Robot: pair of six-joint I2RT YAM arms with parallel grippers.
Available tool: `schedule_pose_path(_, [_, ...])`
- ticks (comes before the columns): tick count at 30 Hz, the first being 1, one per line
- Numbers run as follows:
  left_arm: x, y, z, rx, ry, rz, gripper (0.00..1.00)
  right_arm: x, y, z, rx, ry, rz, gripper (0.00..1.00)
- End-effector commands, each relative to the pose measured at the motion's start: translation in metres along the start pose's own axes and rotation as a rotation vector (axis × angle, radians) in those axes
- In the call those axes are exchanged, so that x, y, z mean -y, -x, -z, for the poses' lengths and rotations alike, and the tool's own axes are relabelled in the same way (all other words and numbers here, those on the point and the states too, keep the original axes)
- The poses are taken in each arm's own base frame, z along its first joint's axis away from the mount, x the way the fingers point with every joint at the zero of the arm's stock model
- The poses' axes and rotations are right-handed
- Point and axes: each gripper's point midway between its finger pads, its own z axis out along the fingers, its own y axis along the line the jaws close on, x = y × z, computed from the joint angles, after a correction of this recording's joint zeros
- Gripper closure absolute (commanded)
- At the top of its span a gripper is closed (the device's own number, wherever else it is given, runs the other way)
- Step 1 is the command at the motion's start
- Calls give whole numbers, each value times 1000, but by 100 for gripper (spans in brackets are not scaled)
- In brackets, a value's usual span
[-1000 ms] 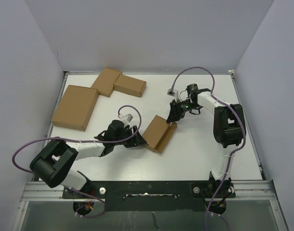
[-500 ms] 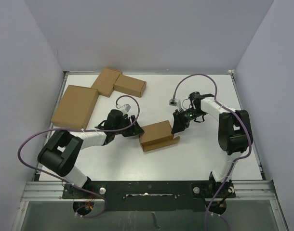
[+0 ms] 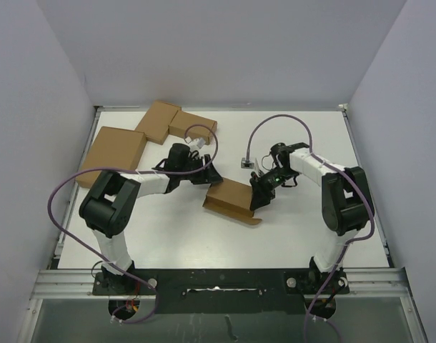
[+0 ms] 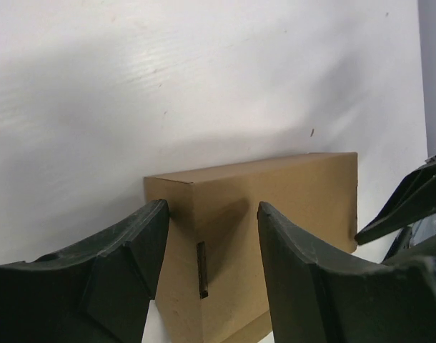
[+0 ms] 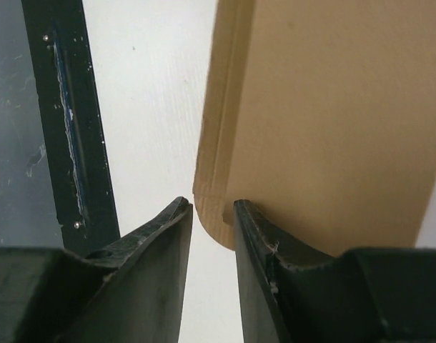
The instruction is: Fold the paper box
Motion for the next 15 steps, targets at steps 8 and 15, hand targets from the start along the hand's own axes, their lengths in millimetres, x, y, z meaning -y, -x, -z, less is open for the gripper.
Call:
schedule_pose_path(8, [17,53,-15,10,-128,-130,45,-30,29,24,108,-24,256,66])
schedule_pose_path(15, [20,89,33,182,-85,-235,43,-38,42,43,184,-141,454,57])
